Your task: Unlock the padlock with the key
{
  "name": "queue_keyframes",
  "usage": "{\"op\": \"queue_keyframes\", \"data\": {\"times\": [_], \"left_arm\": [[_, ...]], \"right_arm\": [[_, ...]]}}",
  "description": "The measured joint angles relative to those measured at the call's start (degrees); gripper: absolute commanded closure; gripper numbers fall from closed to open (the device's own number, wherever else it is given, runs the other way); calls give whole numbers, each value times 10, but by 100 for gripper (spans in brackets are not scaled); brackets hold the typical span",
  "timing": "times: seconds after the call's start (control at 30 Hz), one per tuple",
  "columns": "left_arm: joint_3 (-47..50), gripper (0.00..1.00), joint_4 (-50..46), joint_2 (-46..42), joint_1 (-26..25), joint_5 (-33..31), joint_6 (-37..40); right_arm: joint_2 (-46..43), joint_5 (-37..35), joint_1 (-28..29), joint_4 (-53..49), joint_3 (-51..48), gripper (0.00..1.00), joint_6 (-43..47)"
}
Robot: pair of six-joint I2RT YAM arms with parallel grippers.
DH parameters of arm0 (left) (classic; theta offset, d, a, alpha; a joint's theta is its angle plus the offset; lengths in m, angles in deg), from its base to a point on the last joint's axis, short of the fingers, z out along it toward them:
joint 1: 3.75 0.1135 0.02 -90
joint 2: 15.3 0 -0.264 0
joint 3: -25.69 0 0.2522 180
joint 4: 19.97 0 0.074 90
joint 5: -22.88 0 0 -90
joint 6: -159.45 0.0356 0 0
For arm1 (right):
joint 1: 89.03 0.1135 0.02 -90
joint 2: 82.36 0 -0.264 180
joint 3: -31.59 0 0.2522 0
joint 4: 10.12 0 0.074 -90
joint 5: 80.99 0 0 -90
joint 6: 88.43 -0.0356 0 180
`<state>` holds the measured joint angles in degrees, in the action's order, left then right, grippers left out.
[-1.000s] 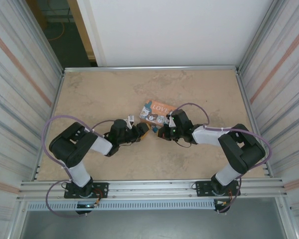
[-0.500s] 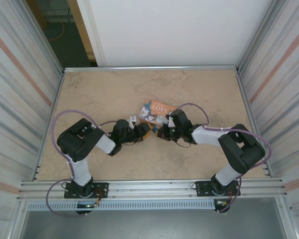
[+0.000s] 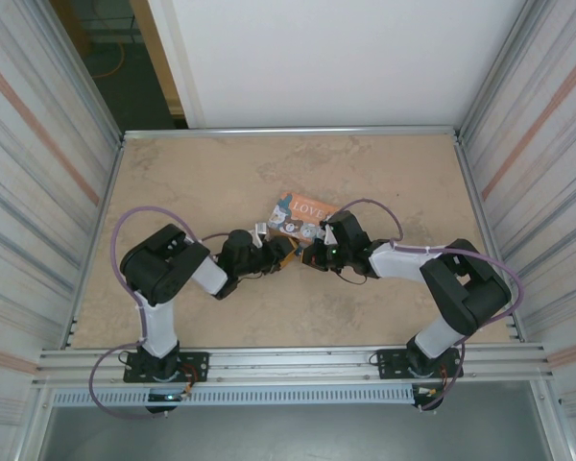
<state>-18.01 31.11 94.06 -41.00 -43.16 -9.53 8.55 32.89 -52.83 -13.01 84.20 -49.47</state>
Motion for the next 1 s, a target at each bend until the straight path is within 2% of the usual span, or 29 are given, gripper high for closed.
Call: {"op": "queue_keyframes", "data": {"times": [0.27, 0.47, 0.7, 0.8, 1.0], "left_arm": [[-8, 72, 11, 9, -2, 2, -6], [-8, 81, 14, 9, -3, 2, -7], [-8, 91, 7, -2, -4, 2, -4], [-8, 98, -10, -22, -6, 2, 2], [-9, 100, -75, -66, -7, -4, 19]], "right_arm": [[0, 3, 3, 9, 0, 100, -22], [-3, 5, 3, 10, 0, 99, -32], [-17, 5, 3, -3, 0, 90, -38], [-34, 4, 3, -14, 0, 87, -37], [-79, 3, 3, -37, -2, 68, -17]]}}
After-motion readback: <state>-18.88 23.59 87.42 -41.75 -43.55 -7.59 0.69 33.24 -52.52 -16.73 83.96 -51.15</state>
